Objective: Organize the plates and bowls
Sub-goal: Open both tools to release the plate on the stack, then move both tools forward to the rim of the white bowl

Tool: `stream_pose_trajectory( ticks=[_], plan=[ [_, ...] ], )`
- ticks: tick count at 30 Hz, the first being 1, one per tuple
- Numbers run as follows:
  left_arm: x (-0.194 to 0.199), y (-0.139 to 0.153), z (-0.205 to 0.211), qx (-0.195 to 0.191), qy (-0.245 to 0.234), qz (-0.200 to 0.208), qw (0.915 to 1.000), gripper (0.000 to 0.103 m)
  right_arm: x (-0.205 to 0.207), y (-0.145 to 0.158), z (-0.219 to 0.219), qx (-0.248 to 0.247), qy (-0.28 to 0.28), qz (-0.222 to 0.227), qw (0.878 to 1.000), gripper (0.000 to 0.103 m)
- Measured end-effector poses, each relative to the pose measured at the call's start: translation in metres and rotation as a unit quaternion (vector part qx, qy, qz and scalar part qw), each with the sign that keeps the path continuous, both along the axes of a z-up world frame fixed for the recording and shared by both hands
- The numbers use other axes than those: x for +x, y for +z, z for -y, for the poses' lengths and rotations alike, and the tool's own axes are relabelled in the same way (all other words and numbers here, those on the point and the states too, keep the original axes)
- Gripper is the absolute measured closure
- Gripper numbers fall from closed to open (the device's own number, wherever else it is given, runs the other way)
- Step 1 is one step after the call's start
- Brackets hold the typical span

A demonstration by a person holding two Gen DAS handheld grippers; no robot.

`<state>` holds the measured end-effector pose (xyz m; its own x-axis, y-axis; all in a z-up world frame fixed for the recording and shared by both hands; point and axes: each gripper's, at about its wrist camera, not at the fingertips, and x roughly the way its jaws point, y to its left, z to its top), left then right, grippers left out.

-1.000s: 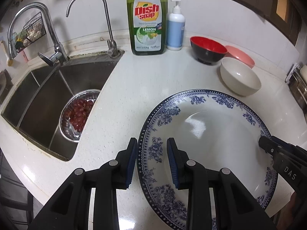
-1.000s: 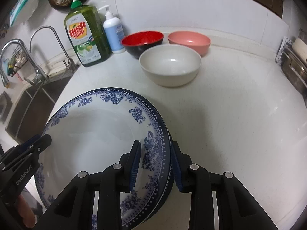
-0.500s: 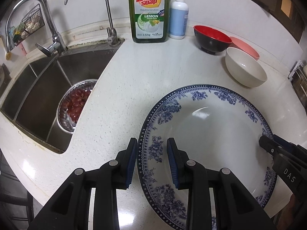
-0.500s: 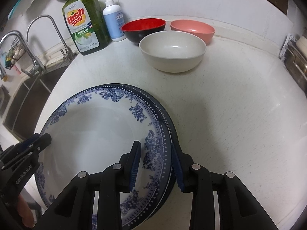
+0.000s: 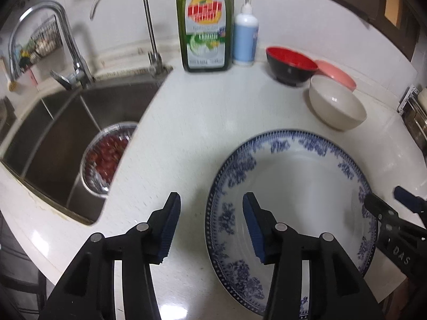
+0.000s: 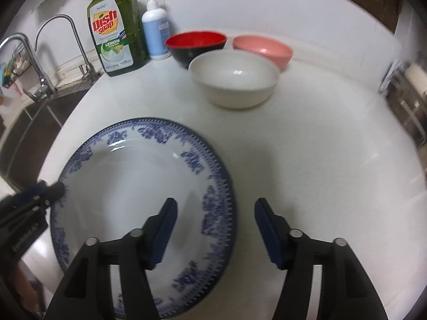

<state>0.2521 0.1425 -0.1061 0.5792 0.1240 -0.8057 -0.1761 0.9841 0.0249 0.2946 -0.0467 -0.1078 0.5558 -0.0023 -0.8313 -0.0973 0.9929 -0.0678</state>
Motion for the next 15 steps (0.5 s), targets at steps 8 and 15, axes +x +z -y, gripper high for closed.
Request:
stream_pose_trajectory(
  ticks=[8, 15],
  plan=[
    [-0.002, 0.032, 0.011, 0.025, -0.021, 0.059, 0.9977, 0.044, -0.017, 0.036, 0.011, 0.003, -0.015, 0.084, 0.996, 0.026],
    [0.001, 0.044, 0.021, 0.043, -0.033, 0.086, 0.9948, 0.037, -0.020, 0.046, 0.011, -0.018, -0.003, 0.131, 0.991, 0.026]
  ],
)
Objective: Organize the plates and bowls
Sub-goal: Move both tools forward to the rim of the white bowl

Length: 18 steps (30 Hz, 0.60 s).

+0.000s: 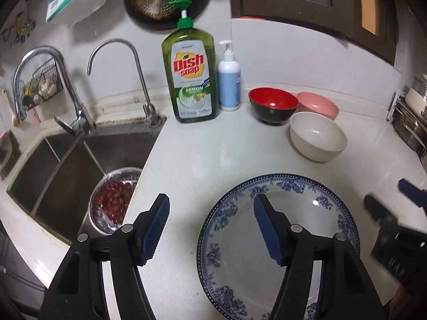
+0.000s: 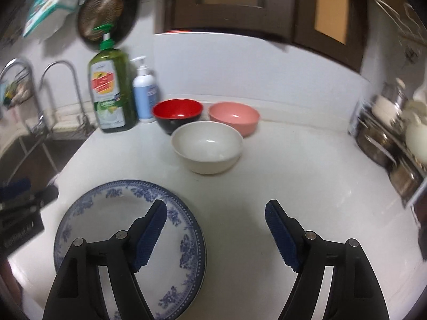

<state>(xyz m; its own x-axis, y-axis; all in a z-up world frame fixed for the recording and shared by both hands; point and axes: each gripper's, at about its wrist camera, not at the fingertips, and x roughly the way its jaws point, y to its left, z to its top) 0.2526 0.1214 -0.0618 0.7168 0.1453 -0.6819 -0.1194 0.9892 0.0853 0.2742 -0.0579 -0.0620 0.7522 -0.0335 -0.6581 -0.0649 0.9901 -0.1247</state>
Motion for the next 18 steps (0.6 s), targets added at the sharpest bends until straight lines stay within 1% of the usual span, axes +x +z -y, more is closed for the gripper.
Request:
stream_pose_trajectory(
  ticks=[2, 3, 5, 6, 8, 11, 13, 14, 16, 18],
  plan=[
    [0.000, 0.002, 0.003, 0.004, -0.005, 0.002, 1.0000, 0.037, 0.002, -0.004, -0.003, 0.013, 0.033, -0.022, 0.999, 0.026],
    [0.001, 0.003, 0.004, 0.004, -0.006, 0.004, 1.0000, 0.037, 0.001, -0.004, -0.003, 0.024, 0.040, -0.024, 0.999, 0.026],
    [0.001, 0.006, 0.005, 0.004, -0.005, 0.009, 0.9999, 0.037, -0.001, -0.002, -0.003, 0.032, 0.045, -0.012, 0.998, 0.026],
    [0.001, 0.007, 0.006, 0.008, -0.005, 0.013, 0.9999, 0.037, -0.003, 0.001, -0.002, 0.027, 0.040, 0.006, 0.999, 0.026],
    [0.003, 0.010, 0.009, 0.007, -0.004, 0.018, 0.9998, 0.035, -0.003, 0.008, 0.001, 0.022, 0.032, 0.026, 0.999, 0.026],
    [0.009, 0.013, 0.011, -0.001, -0.005, 0.019, 0.9998, 0.034, 0.006, 0.013, 0.009, 0.033, 0.021, 0.023, 0.999, 0.026],
    [0.012, 0.016, 0.016, -0.003, -0.010, 0.021, 0.9997, 0.034, 0.012, 0.016, 0.014, 0.034, 0.011, 0.035, 0.999, 0.026],
    [0.015, 0.018, 0.019, 0.000, -0.014, 0.024, 0.9996, 0.034, 0.014, 0.019, 0.017, 0.031, 0.013, 0.040, 0.999, 0.026],
    [0.020, 0.021, 0.024, 0.000, -0.022, 0.026, 0.9994, 0.029, 0.017, 0.024, 0.019, 0.027, 0.016, 0.053, 0.998, 0.026],
    [0.027, 0.024, 0.028, -0.014, -0.030, 0.022, 0.9992, 0.029, 0.023, 0.030, 0.023, 0.023, 0.022, 0.054, 0.998, 0.026]
  ],
)
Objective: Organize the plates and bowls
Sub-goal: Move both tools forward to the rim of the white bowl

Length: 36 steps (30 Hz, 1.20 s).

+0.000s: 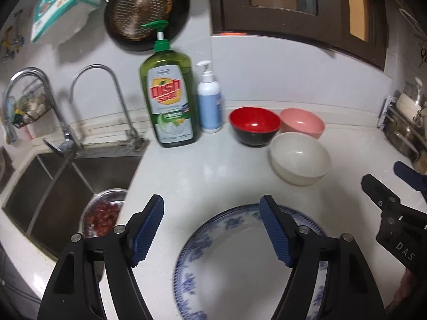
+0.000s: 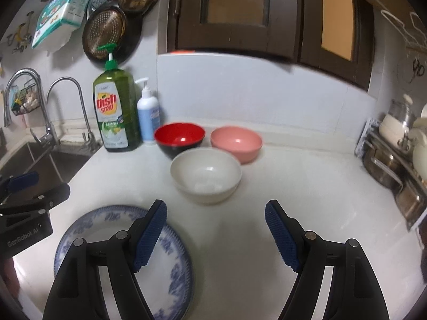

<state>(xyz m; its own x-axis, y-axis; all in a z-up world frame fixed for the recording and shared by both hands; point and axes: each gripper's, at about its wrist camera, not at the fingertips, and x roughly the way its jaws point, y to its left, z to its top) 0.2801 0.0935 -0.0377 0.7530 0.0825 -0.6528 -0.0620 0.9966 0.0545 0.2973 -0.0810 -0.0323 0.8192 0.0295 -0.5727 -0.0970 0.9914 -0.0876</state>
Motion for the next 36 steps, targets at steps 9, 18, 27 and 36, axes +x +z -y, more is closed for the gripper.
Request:
stream_pose_trajectory(
  ticks=[9, 18, 27, 36],
  plan=[
    [0.057, 0.012, 0.025, -0.001, -0.049, -0.029, 0.9984, 0.020, 0.044, 0.008, 0.020, 0.008, -0.012, -0.037, 0.999, 0.026],
    [0.122, 0.003, 0.047, -0.005, -0.097, -0.084, 0.9917, 0.024, 0.105, 0.010, 0.038, 0.017, 0.000, -0.080, 0.997, 0.026],
    [0.176, -0.022, 0.062, -0.006, -0.116, -0.154, 0.9812, 0.035, 0.167, -0.016, 0.053, 0.044, -0.004, -0.181, 0.982, 0.036],
    [0.208, -0.054, 0.072, -0.020, -0.120, -0.218, 0.9684, 0.054, 0.209, -0.062, 0.065, 0.100, -0.031, -0.301, 0.948, 0.061]
  ],
)
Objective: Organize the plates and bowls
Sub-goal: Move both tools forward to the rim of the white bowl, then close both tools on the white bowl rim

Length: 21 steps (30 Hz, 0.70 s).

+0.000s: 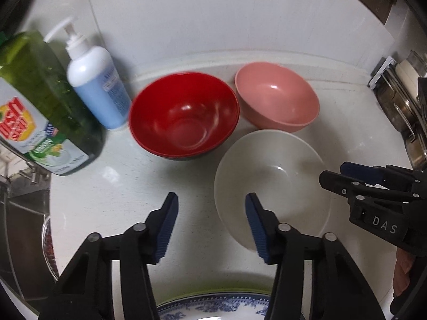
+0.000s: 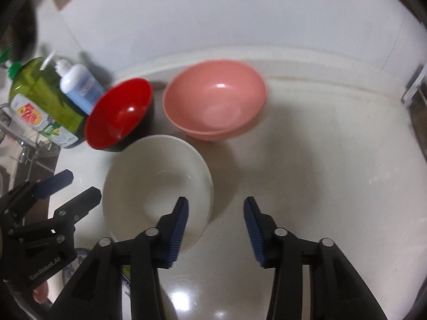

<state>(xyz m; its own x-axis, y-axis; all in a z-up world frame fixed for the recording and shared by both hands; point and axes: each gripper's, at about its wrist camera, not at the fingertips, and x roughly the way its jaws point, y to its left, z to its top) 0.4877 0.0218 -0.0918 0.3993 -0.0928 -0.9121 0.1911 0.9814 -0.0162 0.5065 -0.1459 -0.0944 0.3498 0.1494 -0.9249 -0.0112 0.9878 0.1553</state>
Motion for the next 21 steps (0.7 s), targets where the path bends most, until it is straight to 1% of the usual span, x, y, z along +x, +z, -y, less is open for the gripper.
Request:
stream_pose_trajectory(
  ticks=[4, 7, 8, 9, 11, 13, 15, 16, 21],
  plan=[
    [0.010, -0.011, 0.003, -0.009, 0.005, -0.022, 0.9997, 0.061, 0.007, -0.007, 0.001, 0.007, -0.007, -0.021, 1.000, 0.064],
    [0.016, -0.018, 0.008, -0.008, 0.006, -0.029, 0.9995, 0.067, 0.011, -0.011, 0.003, 0.011, -0.015, -0.031, 0.999, 0.066],
    [0.017, -0.021, 0.010, -0.009, 0.006, -0.033, 0.9994, 0.069, 0.012, -0.012, 0.004, 0.012, -0.017, -0.035, 0.999, 0.071],
    [0.018, -0.022, 0.011, -0.011, 0.006, -0.036, 0.9993, 0.071, 0.013, -0.014, 0.004, 0.016, -0.020, -0.039, 0.999, 0.073],
    [0.020, -0.026, 0.013, -0.018, 0.008, -0.046, 0.9988, 0.075, 0.015, -0.017, 0.006, 0.029, -0.024, -0.049, 0.998, 0.076],
    [0.022, -0.029, 0.015, -0.021, 0.008, -0.051, 0.9984, 0.084, 0.016, -0.021, 0.006, 0.041, -0.030, -0.056, 0.997, 0.079],
    [0.022, -0.030, 0.015, -0.024, 0.012, -0.049, 0.9984, 0.091, 0.016, -0.023, 0.007, 0.053, -0.035, -0.060, 0.996, 0.085],
    [0.023, -0.030, 0.014, -0.025, 0.013, -0.049, 0.9984, 0.095, 0.016, -0.023, 0.006, 0.054, -0.036, -0.062, 0.996, 0.086],
    [0.024, -0.031, 0.011, -0.033, 0.019, -0.051, 0.9980, 0.096, 0.015, -0.023, 0.004, 0.039, -0.044, -0.058, 0.997, 0.091]
  ],
)
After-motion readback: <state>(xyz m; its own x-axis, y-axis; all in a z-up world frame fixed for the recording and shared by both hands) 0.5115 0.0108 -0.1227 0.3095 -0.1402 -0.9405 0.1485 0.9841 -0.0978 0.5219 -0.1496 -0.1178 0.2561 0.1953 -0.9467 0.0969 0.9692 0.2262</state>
